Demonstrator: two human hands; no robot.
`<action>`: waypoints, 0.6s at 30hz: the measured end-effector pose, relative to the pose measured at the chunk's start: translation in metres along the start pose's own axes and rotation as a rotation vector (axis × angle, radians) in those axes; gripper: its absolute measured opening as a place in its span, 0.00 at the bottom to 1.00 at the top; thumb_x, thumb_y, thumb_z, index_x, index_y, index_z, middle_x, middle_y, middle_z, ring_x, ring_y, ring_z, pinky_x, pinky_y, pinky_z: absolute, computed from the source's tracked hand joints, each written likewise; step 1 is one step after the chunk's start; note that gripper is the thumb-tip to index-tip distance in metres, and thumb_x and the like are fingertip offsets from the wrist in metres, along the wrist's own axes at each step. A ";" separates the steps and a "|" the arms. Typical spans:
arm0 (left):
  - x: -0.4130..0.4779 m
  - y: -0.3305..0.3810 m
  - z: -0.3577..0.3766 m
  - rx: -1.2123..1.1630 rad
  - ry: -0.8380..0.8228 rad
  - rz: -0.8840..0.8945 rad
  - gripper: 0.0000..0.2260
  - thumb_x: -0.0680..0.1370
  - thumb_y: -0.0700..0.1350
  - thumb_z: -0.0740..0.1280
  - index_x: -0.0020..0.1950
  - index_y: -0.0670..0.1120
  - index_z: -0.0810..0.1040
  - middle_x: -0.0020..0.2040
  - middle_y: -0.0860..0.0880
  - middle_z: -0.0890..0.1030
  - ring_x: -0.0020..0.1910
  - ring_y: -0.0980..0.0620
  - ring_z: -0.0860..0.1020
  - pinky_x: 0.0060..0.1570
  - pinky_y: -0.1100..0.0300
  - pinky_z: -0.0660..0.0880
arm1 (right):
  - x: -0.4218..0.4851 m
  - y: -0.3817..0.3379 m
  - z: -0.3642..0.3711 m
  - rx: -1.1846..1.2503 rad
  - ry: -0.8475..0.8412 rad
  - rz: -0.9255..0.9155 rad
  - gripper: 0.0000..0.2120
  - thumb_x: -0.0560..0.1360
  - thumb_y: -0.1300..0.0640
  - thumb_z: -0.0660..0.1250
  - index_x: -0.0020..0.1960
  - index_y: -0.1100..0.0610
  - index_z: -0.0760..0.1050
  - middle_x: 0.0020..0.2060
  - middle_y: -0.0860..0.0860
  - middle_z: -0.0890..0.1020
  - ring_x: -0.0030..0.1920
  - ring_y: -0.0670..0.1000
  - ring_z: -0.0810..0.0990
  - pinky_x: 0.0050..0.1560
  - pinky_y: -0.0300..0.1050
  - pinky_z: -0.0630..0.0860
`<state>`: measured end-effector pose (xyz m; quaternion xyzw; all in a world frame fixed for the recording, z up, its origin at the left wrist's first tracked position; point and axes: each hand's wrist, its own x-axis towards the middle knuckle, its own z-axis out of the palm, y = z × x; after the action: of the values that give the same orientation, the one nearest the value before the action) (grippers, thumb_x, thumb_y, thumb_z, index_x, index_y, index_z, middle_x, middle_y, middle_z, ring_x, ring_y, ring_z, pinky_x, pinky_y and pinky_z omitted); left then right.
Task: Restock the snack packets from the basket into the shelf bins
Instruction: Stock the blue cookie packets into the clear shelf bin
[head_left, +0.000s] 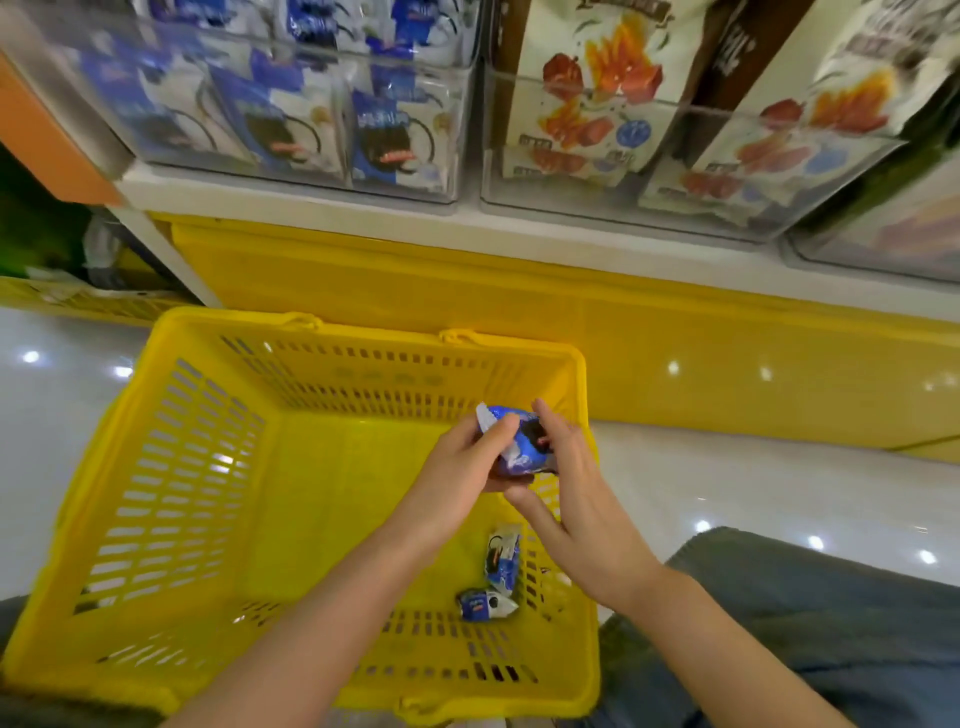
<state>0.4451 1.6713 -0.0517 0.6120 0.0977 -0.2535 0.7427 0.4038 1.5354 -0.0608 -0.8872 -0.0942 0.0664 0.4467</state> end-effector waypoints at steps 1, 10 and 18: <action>-0.004 0.002 0.004 0.047 0.004 0.020 0.06 0.80 0.48 0.60 0.49 0.50 0.76 0.45 0.50 0.82 0.43 0.56 0.81 0.40 0.65 0.78 | -0.002 -0.002 0.000 -0.007 0.029 -0.043 0.27 0.77 0.41 0.57 0.71 0.41 0.48 0.67 0.40 0.61 0.68 0.39 0.63 0.66 0.32 0.63; -0.013 -0.019 0.004 0.511 -0.056 0.142 0.07 0.79 0.56 0.53 0.47 0.57 0.68 0.45 0.58 0.76 0.40 0.62 0.75 0.39 0.67 0.69 | 0.002 0.010 -0.012 0.308 0.440 0.279 0.07 0.75 0.44 0.56 0.46 0.46 0.68 0.37 0.45 0.79 0.35 0.40 0.77 0.31 0.30 0.70; 0.035 -0.125 -0.033 1.209 -0.232 -0.056 0.15 0.80 0.47 0.59 0.66 0.46 0.66 0.65 0.47 0.69 0.59 0.49 0.73 0.54 0.59 0.69 | 0.015 0.037 0.004 0.177 0.376 0.282 0.11 0.76 0.43 0.58 0.46 0.50 0.70 0.35 0.50 0.77 0.34 0.50 0.75 0.31 0.45 0.71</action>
<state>0.4183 1.6783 -0.1825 0.8904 -0.1284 -0.3484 0.2632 0.4215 1.5207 -0.0931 -0.8459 0.1215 -0.0304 0.5185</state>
